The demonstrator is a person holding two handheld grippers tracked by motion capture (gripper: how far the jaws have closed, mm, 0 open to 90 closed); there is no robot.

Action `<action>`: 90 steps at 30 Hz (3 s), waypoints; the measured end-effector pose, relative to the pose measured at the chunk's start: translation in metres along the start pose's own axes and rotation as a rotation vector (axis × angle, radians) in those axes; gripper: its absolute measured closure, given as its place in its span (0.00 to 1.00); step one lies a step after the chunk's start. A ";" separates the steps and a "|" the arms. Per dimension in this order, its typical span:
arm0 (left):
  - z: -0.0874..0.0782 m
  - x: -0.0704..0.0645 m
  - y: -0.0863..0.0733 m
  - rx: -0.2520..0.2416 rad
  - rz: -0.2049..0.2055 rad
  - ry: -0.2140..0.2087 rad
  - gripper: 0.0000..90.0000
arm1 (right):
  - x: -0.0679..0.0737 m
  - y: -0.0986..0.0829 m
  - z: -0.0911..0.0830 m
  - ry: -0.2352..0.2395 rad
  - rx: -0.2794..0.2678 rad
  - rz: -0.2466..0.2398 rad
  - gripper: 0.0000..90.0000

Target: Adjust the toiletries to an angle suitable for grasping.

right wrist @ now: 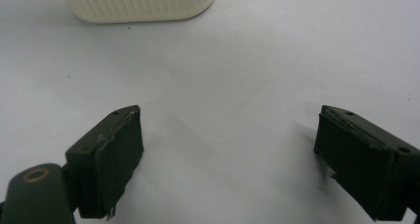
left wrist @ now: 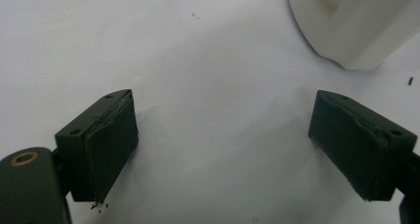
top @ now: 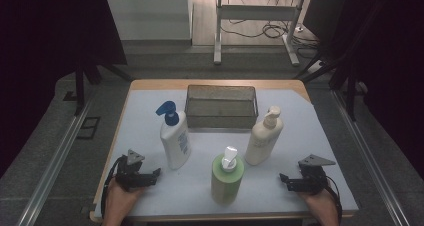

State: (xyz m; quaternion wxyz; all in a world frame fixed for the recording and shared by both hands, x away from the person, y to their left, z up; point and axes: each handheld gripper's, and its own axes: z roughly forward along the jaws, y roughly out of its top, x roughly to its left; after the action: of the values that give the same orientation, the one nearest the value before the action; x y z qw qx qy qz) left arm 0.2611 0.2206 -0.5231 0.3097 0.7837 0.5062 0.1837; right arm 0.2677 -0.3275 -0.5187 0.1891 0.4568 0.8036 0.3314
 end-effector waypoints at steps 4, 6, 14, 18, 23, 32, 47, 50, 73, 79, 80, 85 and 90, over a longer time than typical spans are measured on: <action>0.000 -0.001 0.000 0.000 -0.001 0.004 0.13 | 0.000 0.000 0.000 0.000 -0.001 0.000 0.13; 0.000 -0.001 0.000 -0.001 -0.002 0.004 0.13 | 0.000 0.000 0.000 0.000 0.000 0.000 0.12; 0.000 0.000 0.000 -0.002 -0.003 0.002 0.13 | 0.000 0.001 0.000 0.001 0.005 0.000 0.12; 0.000 0.000 0.000 -0.003 -0.003 0.002 0.13 | 0.000 0.001 0.000 0.001 0.006 -0.001 0.13; 0.000 0.000 0.000 -0.003 -0.003 0.001 0.13 | 0.000 0.002 0.000 -0.004 0.010 0.003 0.13; 0.000 0.000 -0.001 -0.005 -0.003 0.001 0.13 | -0.001 0.003 0.000 0.004 0.019 0.000 0.13; 0.000 0.000 -0.001 -0.006 -0.002 0.001 0.13 | -0.003 0.011 -0.015 0.095 -0.044 0.013 0.56; 0.000 0.000 -0.001 -0.007 -0.001 0.002 0.13 | -0.005 0.014 -0.018 0.133 -0.073 0.029 0.70; 0.000 0.000 -0.001 -0.006 -0.005 0.000 0.13 | 0.000 0.039 0.001 0.166 -0.097 0.030 1.00; 0.000 0.000 -0.001 -0.006 -0.005 0.000 0.13 | 0.000 0.045 0.011 0.164 -0.092 0.033 1.00; 0.000 0.000 -0.001 -0.006 -0.005 0.000 0.13 | 0.001 0.046 0.014 0.158 -0.088 0.034 1.00; 0.000 0.000 -0.001 -0.006 -0.005 0.000 0.13 | 0.003 0.051 0.023 0.141 -0.080 0.029 1.00; 0.000 0.000 -0.001 -0.006 -0.005 0.000 0.13 | 0.003 0.053 0.029 0.115 -0.068 0.025 1.00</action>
State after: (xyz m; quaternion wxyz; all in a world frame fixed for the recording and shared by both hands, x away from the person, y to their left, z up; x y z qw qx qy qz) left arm 0.2607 0.2208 -0.5235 0.3123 0.7816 0.5076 0.1844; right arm 0.3163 -0.2951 -0.5018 0.1540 0.4404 0.7957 0.3863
